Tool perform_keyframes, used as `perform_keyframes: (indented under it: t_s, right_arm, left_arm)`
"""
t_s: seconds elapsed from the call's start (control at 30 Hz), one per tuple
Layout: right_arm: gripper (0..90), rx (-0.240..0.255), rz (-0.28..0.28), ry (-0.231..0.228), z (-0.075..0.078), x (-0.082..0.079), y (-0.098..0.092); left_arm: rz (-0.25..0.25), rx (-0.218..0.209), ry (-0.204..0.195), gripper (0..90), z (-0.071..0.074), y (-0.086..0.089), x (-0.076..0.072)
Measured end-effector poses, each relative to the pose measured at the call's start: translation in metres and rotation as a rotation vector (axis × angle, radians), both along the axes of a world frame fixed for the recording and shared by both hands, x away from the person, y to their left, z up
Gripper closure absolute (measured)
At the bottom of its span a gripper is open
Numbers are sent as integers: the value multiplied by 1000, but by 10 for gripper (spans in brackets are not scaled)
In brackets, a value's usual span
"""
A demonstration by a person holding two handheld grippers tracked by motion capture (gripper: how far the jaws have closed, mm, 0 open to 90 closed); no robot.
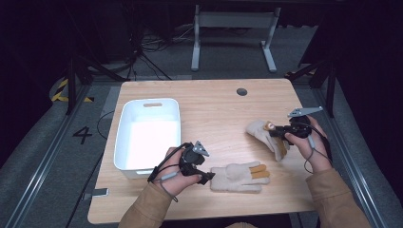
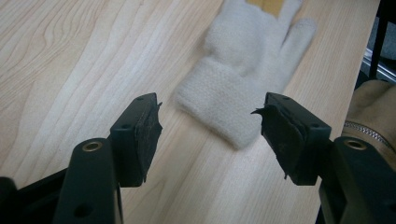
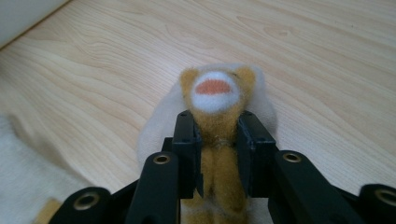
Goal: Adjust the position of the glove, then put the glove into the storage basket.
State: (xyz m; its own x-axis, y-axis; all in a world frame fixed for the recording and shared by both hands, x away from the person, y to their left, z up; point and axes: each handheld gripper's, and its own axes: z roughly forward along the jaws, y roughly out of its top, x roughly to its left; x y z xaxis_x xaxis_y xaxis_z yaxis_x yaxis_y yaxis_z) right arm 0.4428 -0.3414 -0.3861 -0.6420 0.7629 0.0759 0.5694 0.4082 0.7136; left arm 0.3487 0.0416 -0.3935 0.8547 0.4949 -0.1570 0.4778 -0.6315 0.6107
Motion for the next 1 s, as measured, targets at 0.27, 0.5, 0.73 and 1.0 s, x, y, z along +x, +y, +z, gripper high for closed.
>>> perform_keyframes:
  t_s: [0.27, 0.5, 0.73, 1.0]
  right_arm:
    - [715, -4, 72, -31, 23, -14, -3]
    - [715, -10, 132, -37, 36, -22, -2]
    - [715, -15, 184, -31, 39, -26, 1]
    - [715, -11, 255, -26, 44, -33, 8]
  left_arm:
    - [1, -7, -10, 385, 1, 3, 2]
    - [3, -17, -15, 385, 3, 4, 0]
    - [-1, -17, -15, 385, 3, 4, 1]
    - [-4, -20, -19, 384, 4, 3, -1]
